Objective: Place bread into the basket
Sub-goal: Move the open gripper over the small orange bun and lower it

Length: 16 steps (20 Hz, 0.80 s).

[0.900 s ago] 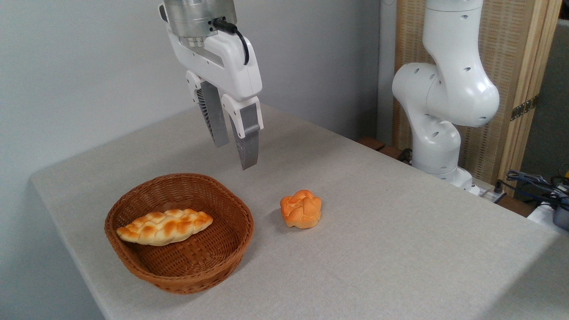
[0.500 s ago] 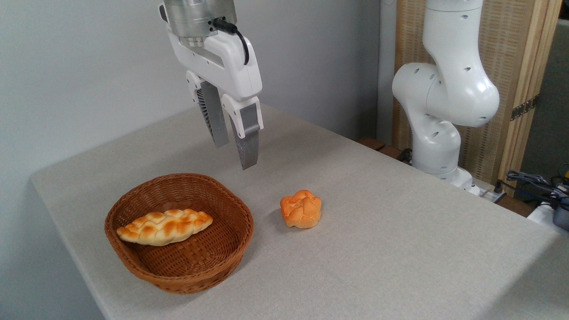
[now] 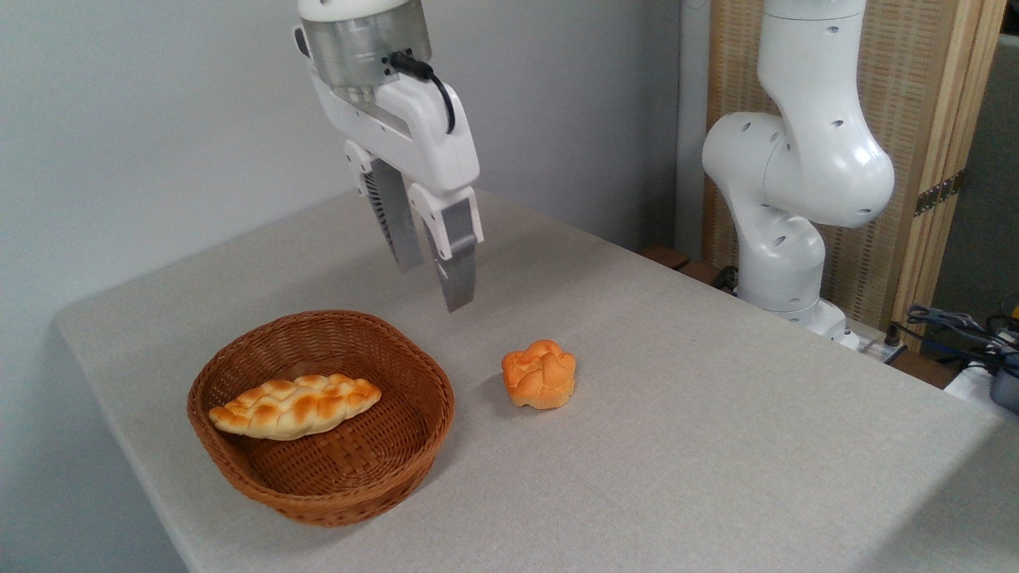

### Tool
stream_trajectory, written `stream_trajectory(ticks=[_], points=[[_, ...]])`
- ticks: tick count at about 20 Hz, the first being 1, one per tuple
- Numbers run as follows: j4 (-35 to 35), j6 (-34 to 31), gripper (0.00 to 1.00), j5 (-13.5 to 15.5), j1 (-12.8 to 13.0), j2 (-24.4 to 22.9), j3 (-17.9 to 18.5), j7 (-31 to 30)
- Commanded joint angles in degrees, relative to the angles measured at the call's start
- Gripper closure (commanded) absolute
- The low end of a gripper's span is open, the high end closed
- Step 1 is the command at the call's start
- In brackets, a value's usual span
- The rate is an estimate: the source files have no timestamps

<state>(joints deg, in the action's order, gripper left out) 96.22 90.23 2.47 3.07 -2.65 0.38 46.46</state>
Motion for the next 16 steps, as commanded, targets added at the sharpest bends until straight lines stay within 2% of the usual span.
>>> stream_trajectory(ticks=[1, 3, 6, 10, 12, 16], points=[[8.61, 2.66, 0.00, 0.69, 0.27, -6.12, 0.33, 0.57], [14.05, 5.21, 0.00, 0.69, 0.35, -9.46, 0.33, 1.87], [22.58, 8.81, 0.00, 0.25, 0.44, -14.73, 0.33, 7.58], [32.34, 16.28, 0.00, 0.16, 0.62, -19.48, -0.29, 8.39], [36.65, 20.32, 0.00, 0.08, 0.62, -20.37, -0.47, 8.91], [43.86, 30.95, 0.00, -0.01, 0.44, -19.76, 0.15, 13.65]])
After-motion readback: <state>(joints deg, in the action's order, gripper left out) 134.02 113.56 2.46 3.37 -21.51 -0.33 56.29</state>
